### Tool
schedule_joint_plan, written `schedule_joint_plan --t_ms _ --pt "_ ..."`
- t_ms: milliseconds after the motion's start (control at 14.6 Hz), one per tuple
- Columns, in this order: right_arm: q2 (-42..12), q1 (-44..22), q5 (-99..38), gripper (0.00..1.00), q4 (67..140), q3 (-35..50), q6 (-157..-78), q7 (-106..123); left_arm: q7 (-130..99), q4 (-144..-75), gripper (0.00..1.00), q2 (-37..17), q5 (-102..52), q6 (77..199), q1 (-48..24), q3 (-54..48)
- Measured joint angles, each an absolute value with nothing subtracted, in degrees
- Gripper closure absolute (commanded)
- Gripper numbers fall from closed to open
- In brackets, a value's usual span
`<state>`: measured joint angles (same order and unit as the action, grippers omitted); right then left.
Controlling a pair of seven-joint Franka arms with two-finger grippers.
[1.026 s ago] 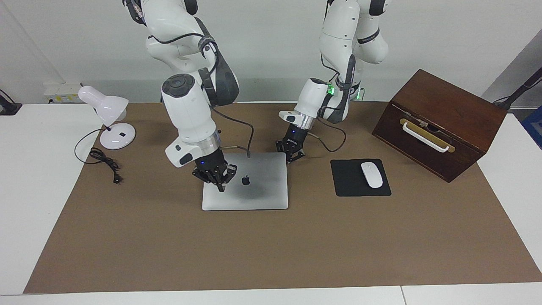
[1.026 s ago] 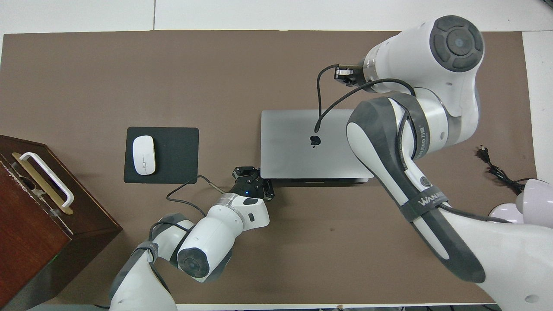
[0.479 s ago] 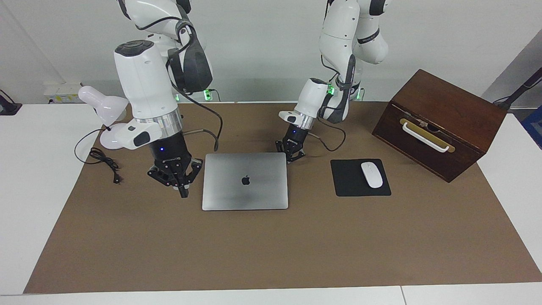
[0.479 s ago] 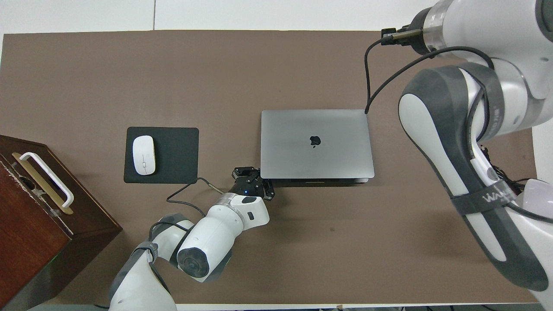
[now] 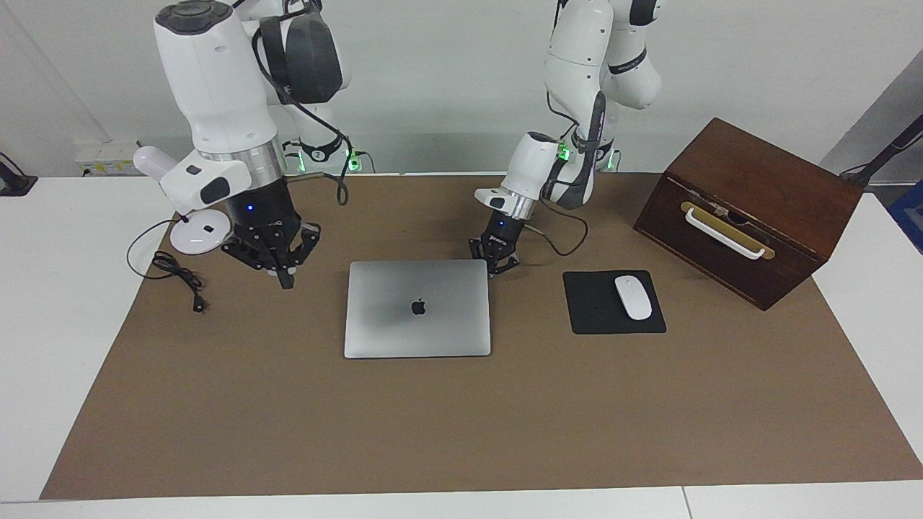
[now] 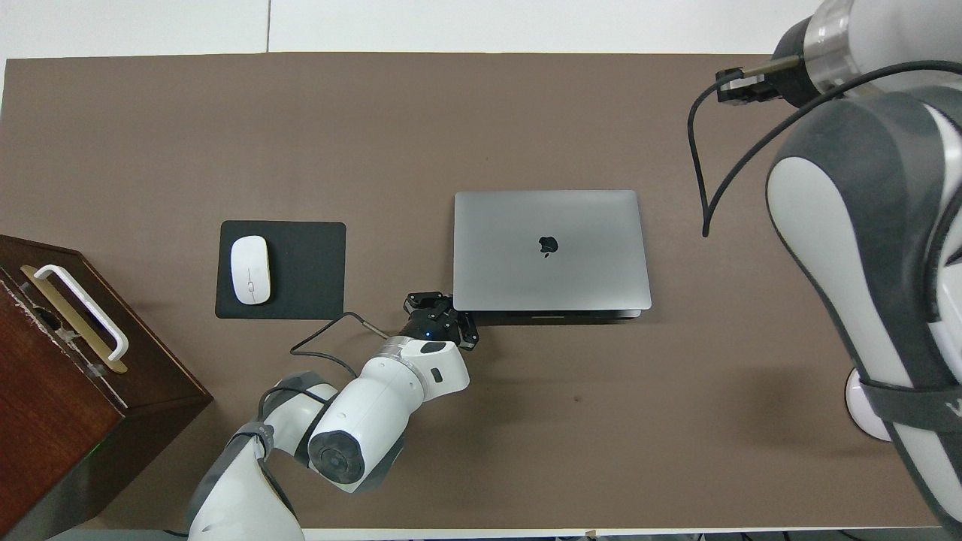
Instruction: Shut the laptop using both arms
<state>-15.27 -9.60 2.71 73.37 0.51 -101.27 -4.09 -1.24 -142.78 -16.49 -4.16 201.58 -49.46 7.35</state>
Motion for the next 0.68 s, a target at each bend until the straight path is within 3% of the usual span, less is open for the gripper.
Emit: schedule_joint_plan --t_ms 342,684 --pt "-11.6 -5.6 2.7 1.00 75.7 0.4 -92.4 -3.9 -2.0 -143.1 1.00 -10.2 -4.2 188.0 -50.0 7.1" --pt "-3.5 -2.5 2.7 1.00 89.5 0.4 -96.4 -3.3 -2.0 -143.4 1.00 -0.4 -4.2 173.8 -49.9 7.4"
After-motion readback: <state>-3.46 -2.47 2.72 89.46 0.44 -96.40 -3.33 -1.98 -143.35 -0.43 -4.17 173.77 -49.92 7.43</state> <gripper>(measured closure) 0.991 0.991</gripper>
